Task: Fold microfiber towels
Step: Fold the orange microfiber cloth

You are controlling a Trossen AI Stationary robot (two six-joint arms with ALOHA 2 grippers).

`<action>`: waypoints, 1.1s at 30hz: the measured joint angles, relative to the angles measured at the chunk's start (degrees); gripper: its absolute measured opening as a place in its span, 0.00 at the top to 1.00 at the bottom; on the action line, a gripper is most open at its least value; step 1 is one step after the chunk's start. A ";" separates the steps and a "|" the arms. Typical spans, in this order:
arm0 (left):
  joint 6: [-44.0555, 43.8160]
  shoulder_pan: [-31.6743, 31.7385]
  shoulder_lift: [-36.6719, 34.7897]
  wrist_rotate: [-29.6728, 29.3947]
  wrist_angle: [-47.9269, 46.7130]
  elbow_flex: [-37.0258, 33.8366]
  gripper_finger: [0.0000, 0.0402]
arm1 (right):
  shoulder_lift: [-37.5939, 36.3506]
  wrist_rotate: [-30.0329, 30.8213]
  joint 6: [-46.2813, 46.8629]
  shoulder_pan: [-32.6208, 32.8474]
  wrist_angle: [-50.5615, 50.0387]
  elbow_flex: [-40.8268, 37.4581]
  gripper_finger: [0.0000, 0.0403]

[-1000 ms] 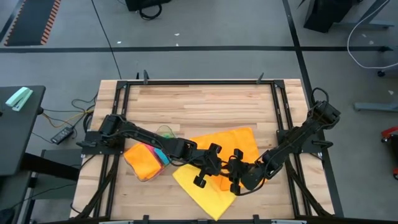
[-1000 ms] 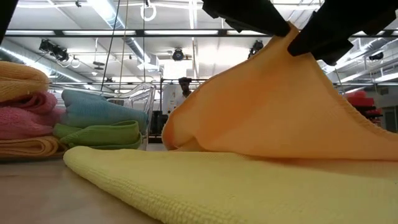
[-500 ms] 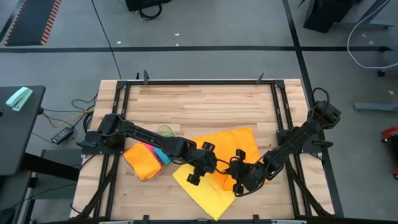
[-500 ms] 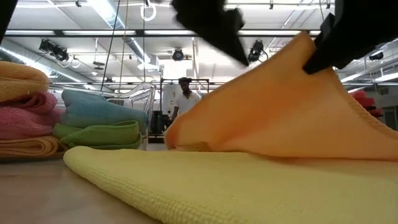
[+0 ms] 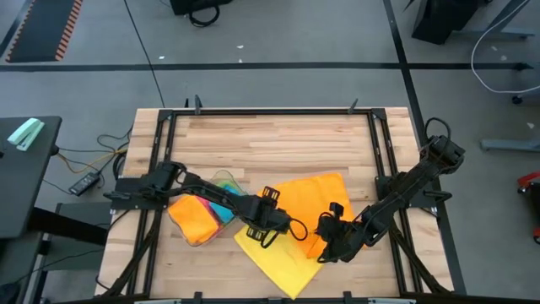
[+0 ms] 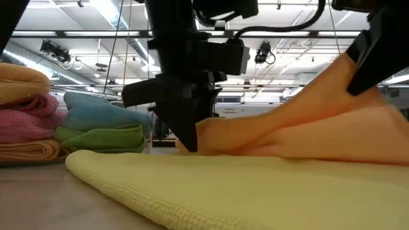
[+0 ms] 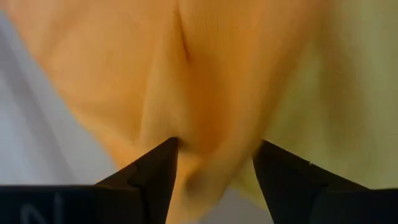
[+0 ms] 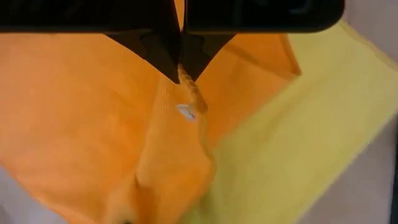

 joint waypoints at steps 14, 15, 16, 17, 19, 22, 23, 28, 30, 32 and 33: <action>3.03 0.35 -1.31 -4.13 -4.77 0.74 0.67 | -1.65 -0.63 2.97 1.27 -3.81 0.01 0.98; 3.04 0.35 -1.44 -4.34 -4.97 0.74 0.68 | -1.65 -0.63 3.01 1.25 -3.88 0.01 0.98; 3.06 0.49 -1.53 -4.44 -4.61 0.74 0.70 | -1.65 -0.63 3.02 1.27 -3.86 0.01 0.98; 3.06 0.61 -1.53 -4.44 -4.75 0.76 0.72 | -1.65 -0.63 3.02 1.27 -3.86 0.01 0.98; 3.39 1.01 -1.53 -4.45 -5.22 0.74 0.77 | -1.65 -0.63 3.08 1.27 -3.84 0.01 0.98; 6.11 1.54 -1.53 -4.57 -5.40 0.74 0.92 | -1.63 -0.62 3.19 1.27 -3.82 0.01 0.98; 7.14 1.73 -1.53 -4.66 -5.17 0.72 0.96 | -1.63 -0.63 3.19 1.27 -3.84 0.01 0.98; 12.35 2.94 -2.63 -5.37 -3.27 2.23 0.96 | -1.82 -2.87 2.29 1.35 -3.79 0.01 0.98; 15.91 3.33 -2.68 -5.37 -3.71 4.04 0.98 | -1.91 -5.17 1.58 1.55 -4.11 0.32 0.98; 19.11 3.66 -2.68 -4.05 -6.61 6.30 0.98 | -1.92 -6.85 -0.05 2.14 -3.96 1.08 0.98; 20.58 3.66 -2.71 -2.43 -8.79 7.34 0.98 | -1.94 -7.04 -0.53 2.52 -3.46 1.46 0.98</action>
